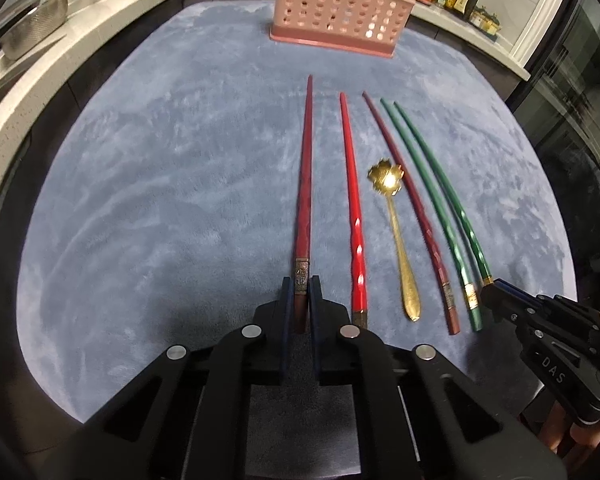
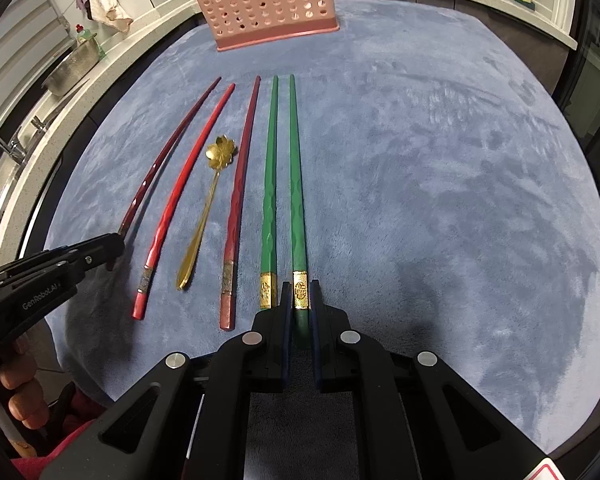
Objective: Organize utensils
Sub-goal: 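Carry the green chopstick with the right tool while the left tool carries its chopstick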
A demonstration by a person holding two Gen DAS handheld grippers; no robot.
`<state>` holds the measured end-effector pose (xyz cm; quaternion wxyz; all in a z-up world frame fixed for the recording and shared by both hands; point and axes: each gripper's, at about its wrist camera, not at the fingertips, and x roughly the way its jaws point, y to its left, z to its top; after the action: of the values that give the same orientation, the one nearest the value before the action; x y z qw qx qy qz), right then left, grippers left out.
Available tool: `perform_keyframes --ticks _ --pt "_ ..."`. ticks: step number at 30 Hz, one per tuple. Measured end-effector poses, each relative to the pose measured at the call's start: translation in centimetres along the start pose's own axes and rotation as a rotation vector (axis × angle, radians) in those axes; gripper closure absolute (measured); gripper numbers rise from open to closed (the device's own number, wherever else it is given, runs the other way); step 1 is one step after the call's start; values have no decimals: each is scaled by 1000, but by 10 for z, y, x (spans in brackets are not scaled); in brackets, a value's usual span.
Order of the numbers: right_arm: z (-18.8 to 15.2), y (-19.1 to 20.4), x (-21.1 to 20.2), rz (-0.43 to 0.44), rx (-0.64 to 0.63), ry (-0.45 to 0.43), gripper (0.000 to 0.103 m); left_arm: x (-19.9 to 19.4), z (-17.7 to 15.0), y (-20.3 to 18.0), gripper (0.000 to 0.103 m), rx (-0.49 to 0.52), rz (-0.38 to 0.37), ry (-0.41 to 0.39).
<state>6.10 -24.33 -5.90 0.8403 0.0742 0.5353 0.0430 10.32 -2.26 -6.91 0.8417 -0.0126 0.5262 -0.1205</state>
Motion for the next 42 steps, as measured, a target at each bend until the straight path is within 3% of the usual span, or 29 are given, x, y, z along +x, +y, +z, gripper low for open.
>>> perform_keyframes --ticks 24,42 --pt "84 -17 -107 63 92 -277 96 -96 74 10 96 -34 -8 -248" --pt "176 -24 -156 87 85 -475 96 -161 183 11 96 -12 -7 -474"
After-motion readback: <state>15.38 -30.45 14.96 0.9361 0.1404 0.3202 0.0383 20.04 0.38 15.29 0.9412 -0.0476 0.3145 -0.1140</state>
